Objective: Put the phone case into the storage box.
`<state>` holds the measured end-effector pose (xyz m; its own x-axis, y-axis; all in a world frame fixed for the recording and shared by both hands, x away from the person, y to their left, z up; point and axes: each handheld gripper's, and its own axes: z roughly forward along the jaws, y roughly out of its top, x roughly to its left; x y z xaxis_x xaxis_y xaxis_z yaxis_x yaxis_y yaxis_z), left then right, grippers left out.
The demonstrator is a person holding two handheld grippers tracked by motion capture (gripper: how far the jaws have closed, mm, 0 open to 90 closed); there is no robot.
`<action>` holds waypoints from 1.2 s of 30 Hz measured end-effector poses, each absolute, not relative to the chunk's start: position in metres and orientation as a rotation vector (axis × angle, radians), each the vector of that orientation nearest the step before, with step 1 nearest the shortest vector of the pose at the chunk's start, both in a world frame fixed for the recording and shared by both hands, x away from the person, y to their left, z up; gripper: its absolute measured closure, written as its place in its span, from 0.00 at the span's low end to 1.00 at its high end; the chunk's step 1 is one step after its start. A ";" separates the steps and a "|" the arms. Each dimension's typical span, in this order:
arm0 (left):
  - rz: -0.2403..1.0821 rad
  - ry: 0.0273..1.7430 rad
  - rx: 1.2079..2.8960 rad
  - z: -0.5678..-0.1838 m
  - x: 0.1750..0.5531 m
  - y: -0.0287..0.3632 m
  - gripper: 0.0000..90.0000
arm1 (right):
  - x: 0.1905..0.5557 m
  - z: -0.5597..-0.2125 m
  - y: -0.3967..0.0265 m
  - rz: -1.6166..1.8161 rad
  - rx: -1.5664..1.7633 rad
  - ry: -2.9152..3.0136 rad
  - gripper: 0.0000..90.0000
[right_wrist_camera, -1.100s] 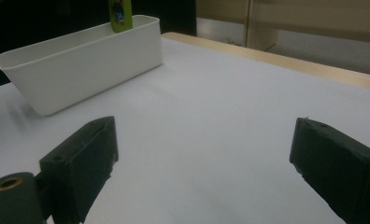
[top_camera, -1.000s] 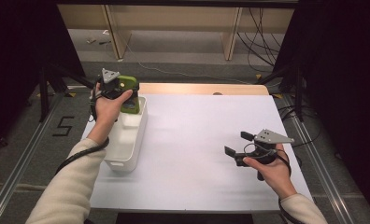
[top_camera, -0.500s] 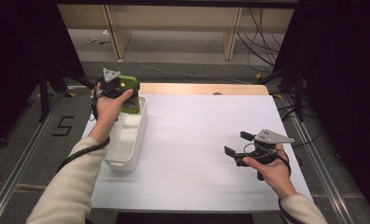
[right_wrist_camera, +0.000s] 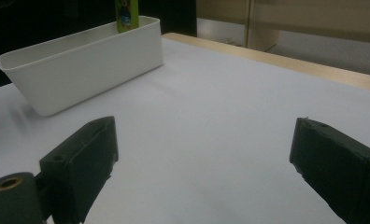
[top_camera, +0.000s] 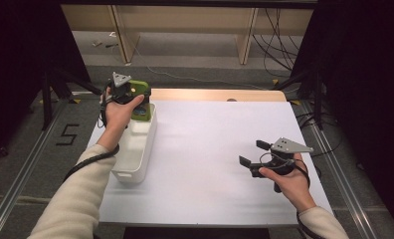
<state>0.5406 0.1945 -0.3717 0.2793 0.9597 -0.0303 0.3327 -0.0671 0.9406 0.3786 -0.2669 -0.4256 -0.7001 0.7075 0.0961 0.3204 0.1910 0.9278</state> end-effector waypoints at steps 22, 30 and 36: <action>0.829 1.230 1.600 -0.371 0.549 0.190 0.18 | 0.379 -0.426 -0.267 1.513 0.967 2.124 0.10; 0.829 1.240 1.604 -0.372 0.552 0.191 0.18 | 0.379 -0.426 -0.266 1.513 0.967 2.127 0.10; 0.827 1.250 1.606 -0.374 0.554 0.191 0.18 | 0.379 -0.426 -0.266 1.514 0.970 2.127 0.10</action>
<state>0.5543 0.1911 -0.3738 0.2621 0.9647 -0.0248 0.3547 -0.0724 0.9322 0.3790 -0.2664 -0.4261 -0.7021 0.7050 0.1003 0.3257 0.1926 0.9257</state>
